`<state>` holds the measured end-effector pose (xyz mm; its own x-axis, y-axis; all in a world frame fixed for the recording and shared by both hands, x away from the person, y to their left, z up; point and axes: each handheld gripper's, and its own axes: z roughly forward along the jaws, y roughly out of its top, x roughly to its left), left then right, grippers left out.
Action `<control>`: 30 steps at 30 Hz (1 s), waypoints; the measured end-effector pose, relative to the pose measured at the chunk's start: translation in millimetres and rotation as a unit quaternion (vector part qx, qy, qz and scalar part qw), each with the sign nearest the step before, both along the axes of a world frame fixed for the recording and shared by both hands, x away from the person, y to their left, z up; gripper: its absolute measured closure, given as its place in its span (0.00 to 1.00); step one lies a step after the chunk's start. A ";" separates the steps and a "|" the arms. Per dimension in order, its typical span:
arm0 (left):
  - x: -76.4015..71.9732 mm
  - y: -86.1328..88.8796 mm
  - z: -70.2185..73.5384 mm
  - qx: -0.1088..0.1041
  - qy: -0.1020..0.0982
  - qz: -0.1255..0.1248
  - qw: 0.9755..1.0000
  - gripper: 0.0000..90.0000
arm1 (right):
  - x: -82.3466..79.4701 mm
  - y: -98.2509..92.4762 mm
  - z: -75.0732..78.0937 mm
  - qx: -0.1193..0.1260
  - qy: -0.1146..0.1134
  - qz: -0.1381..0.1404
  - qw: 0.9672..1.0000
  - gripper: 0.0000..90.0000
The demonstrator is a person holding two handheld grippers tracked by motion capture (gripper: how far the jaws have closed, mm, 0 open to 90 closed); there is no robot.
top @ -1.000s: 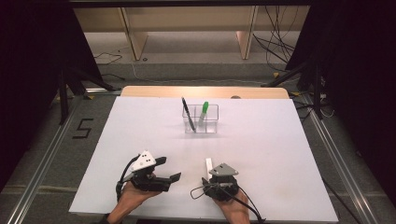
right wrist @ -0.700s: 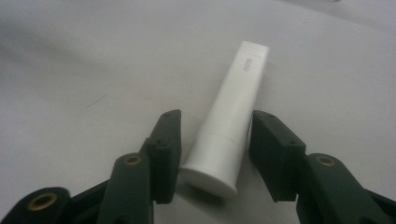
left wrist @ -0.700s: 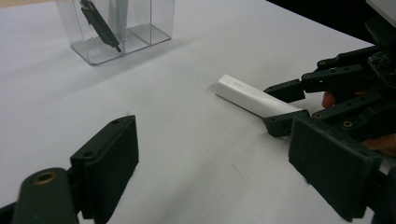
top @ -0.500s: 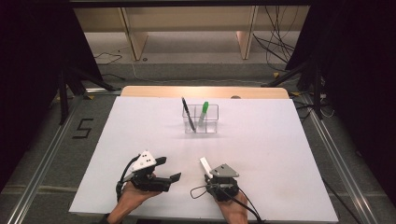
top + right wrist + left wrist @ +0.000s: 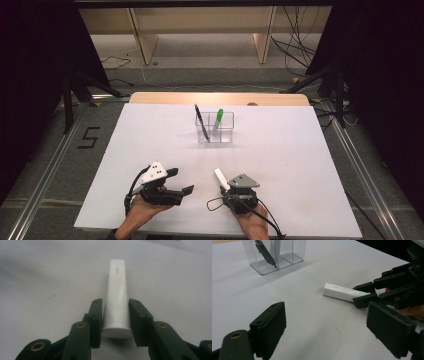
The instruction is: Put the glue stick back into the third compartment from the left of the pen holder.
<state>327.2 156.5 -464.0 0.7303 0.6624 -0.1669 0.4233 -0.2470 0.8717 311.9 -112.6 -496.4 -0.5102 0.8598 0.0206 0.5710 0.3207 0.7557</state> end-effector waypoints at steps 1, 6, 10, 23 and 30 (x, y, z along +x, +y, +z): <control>0.0 0.0 0.0 0.000 0.000 0.000 1.000 0.18 | 0.3 -1.1 1.3 0.001 0.000 0.003 1.000 0.73; 0.1 0.2 0.0 0.001 0.000 0.000 1.000 0.18 | -1.4 -2.1 10.9 -0.001 -0.018 0.012 1.000 0.73; 0.1 -0.1 -0.2 0.000 0.000 0.000 1.000 0.18 | -3.2 -2.8 18.2 -0.004 -0.035 0.021 0.999 0.73; 1.4 1.2 -0.2 0.004 0.003 -0.002 1.000 0.18 | -21.0 6.1 32.6 -0.103 -0.163 0.115 0.974 0.73; 6.4 9.1 2.0 -0.003 0.007 0.002 1.000 0.18 | -37.0 15.7 30.1 -0.207 -0.264 0.162 0.928 0.73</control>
